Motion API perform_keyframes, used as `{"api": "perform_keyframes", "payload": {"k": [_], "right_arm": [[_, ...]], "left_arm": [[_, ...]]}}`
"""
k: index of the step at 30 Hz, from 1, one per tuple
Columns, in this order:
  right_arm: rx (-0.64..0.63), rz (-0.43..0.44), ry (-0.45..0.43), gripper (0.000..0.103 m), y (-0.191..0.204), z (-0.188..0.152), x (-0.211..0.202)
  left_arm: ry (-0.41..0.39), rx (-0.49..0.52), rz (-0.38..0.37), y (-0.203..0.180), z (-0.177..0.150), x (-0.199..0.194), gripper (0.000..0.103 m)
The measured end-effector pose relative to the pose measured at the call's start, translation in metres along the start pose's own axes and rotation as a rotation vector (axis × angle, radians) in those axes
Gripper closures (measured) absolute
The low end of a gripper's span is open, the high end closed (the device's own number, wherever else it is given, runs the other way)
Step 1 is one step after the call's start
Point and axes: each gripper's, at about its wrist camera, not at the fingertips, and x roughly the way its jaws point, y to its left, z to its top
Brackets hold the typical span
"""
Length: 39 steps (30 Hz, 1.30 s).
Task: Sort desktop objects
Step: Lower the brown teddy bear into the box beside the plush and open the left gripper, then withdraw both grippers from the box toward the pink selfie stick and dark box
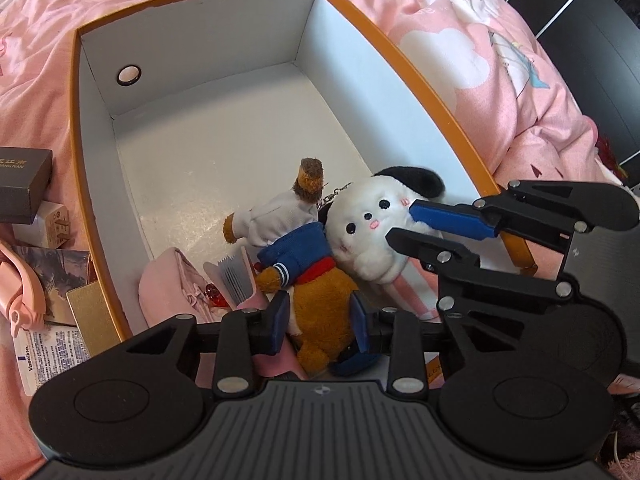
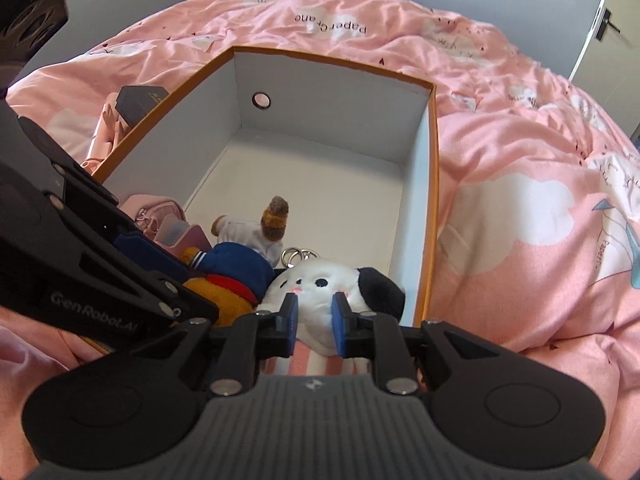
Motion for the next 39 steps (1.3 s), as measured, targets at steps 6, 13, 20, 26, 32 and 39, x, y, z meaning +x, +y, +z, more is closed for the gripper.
{"api": "perform_keyframes", "payload": {"k": [6,13,20,26,32,39], "right_arm": [[0.023,-0.034,-0.079,0.082,0.003,-0.008,-0.012],[0.077,-0.049,-0.11,0.074,0.006,-0.012,-0.024],[0.153,-0.006,-0.08,0.062,0.009,-0.016,-0.032],[0.16,0.006,-0.108,0.062,0.019,-0.023,-0.046],[0.152,0.018,-0.177,0.057,0.029,-0.03,-0.059],[0.102,0.089,-0.209,0.048,0.042,-0.027,-0.067]], "left_arm": [[-0.074,-0.01,0.01,0.001,-0.008,-0.014,0.065],[-0.166,-0.015,0.043,0.0,-0.017,-0.031,0.065],[-0.24,0.001,0.105,-0.011,-0.03,-0.049,0.065],[-0.306,0.027,0.146,-0.016,-0.043,-0.063,0.064],[-0.361,0.059,0.175,-0.022,-0.056,-0.076,0.064],[-0.353,0.012,0.179,-0.012,-0.069,-0.09,0.064]]}}
